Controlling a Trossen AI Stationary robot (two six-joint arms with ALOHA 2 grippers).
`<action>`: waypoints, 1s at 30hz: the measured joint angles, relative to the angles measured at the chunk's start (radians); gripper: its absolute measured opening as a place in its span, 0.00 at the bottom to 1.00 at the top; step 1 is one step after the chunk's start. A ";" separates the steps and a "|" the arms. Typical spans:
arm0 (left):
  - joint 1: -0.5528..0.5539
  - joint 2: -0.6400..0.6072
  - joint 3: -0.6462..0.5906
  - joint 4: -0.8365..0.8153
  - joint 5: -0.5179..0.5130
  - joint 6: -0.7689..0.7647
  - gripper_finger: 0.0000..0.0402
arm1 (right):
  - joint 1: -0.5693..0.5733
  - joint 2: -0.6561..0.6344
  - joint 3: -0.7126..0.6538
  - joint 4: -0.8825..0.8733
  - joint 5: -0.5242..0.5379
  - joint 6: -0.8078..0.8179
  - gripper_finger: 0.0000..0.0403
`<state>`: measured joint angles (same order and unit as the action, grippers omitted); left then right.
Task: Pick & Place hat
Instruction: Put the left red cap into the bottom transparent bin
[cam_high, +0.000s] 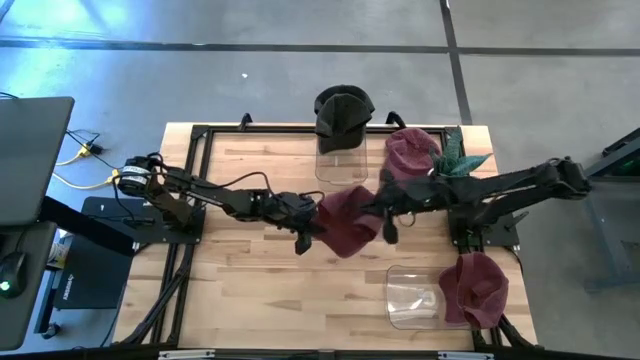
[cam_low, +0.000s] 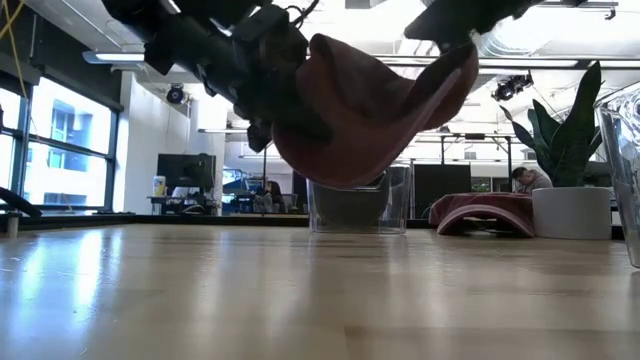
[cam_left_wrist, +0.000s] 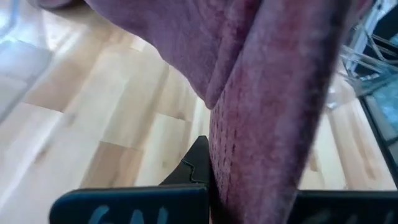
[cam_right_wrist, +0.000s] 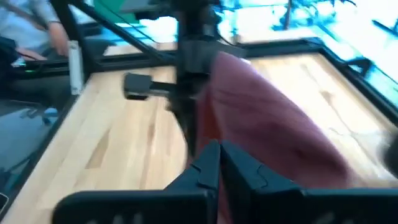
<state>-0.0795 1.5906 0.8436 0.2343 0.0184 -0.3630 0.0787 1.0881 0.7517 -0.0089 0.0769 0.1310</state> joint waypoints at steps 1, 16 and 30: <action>0.000 0.000 0.000 0.006 -0.005 0.000 0.00 | -0.011 -0.030 0.013 -0.063 0.003 0.011 0.03; 0.000 0.000 0.000 0.010 -0.003 -0.008 0.00 | -0.250 0.113 0.251 -0.595 -0.061 0.131 0.67; -0.048 0.000 0.000 0.009 0.002 -0.032 0.00 | -0.270 0.368 0.448 -0.815 -0.124 0.142 0.34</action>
<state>-0.1280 1.5902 0.8433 0.2436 0.0209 -0.3950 -0.1918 1.4566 1.1999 -0.8239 -0.0469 0.2729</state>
